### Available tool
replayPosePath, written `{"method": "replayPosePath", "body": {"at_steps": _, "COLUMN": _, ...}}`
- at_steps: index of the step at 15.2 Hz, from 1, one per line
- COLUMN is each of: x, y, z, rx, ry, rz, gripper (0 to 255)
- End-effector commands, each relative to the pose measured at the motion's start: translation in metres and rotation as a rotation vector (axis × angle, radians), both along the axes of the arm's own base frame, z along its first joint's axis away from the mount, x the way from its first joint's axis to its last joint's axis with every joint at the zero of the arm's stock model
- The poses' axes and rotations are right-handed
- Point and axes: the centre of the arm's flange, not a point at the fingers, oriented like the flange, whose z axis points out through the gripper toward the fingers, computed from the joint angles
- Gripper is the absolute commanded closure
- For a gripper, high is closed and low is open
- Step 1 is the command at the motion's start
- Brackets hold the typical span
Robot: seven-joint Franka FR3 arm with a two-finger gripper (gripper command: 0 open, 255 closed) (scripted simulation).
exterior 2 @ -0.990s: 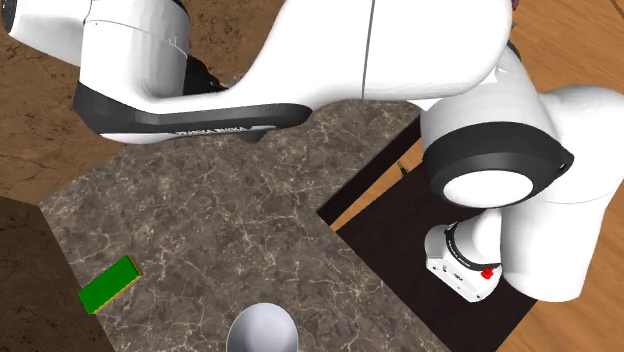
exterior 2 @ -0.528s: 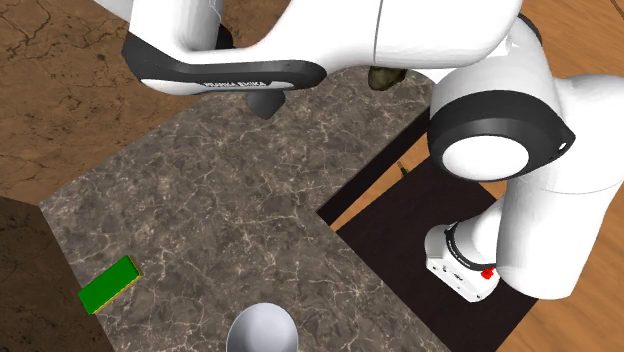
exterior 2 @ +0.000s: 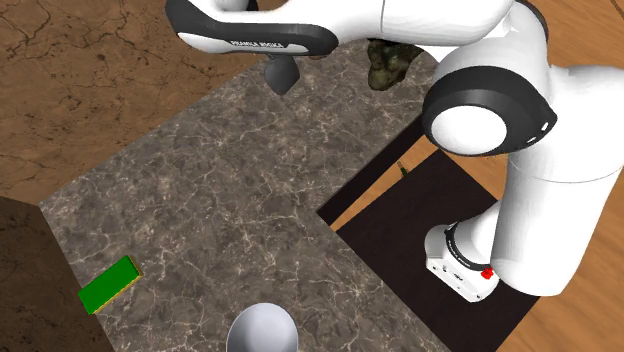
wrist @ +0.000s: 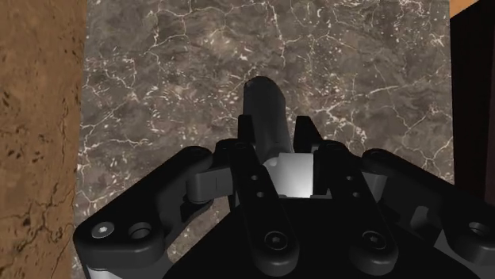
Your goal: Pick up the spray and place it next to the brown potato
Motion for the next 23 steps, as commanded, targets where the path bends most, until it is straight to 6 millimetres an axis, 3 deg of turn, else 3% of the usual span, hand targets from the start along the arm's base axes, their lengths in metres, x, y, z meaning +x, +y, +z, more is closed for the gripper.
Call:
{"method": "replayPosePath", "body": {"at_steps": 1, "x": 0.015, "y": -0.026, "z": -0.003, "rx": 0.0, "ry": 0.001, "rz": 0.001, "gripper": 255}}
{"method": "replayPosePath", "body": {"at_steps": 10, "x": 0.073, "y": -0.128, "z": -0.003, "rx": 0.0, "ry": 0.001, "rz": 0.001, "gripper": 255}}
{"method": "replayPosePath", "body": {"at_steps": 23, "x": 0.073, "y": -0.128, "z": -0.071, "rx": 0.0, "ry": 0.001, "rz": 0.001, "gripper": 255}}
